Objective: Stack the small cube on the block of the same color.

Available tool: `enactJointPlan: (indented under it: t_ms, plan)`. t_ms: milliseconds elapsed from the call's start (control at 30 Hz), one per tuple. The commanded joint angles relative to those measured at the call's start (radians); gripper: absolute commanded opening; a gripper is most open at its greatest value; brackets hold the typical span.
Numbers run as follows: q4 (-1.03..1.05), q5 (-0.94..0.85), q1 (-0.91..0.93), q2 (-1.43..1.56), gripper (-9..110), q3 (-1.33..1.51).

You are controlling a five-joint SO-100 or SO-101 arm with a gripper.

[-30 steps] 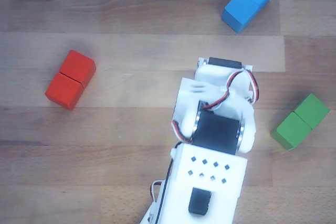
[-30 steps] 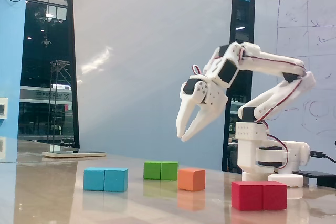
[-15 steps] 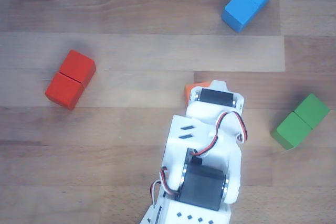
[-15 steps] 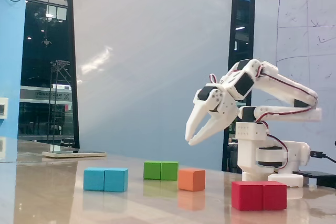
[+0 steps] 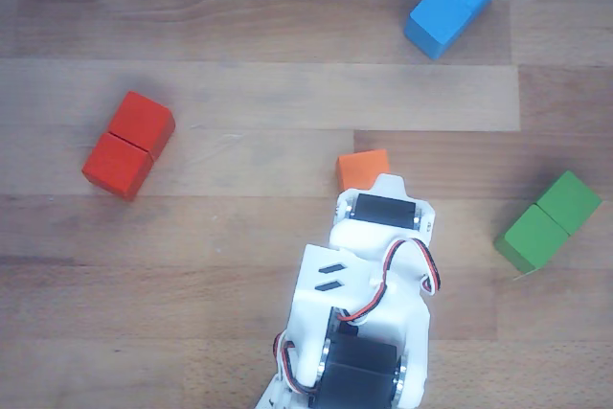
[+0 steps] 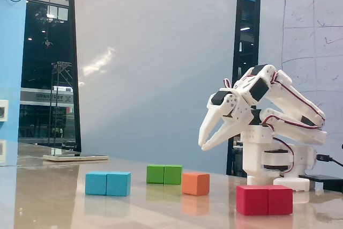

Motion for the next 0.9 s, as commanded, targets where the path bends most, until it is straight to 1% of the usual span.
enactJointPlan:
  t_ms: [0,100,400,867]
  plan:
    - [-0.003,0.002,-0.086,0.031,0,-0.012]
    - [-0.003,0.000,-0.121,0.031,0,-0.012]
    - [-0.002,0.000,-0.120,0.032,0,-0.009]
    - [-0.035,-0.002,-0.120,0.034,0,0.084]
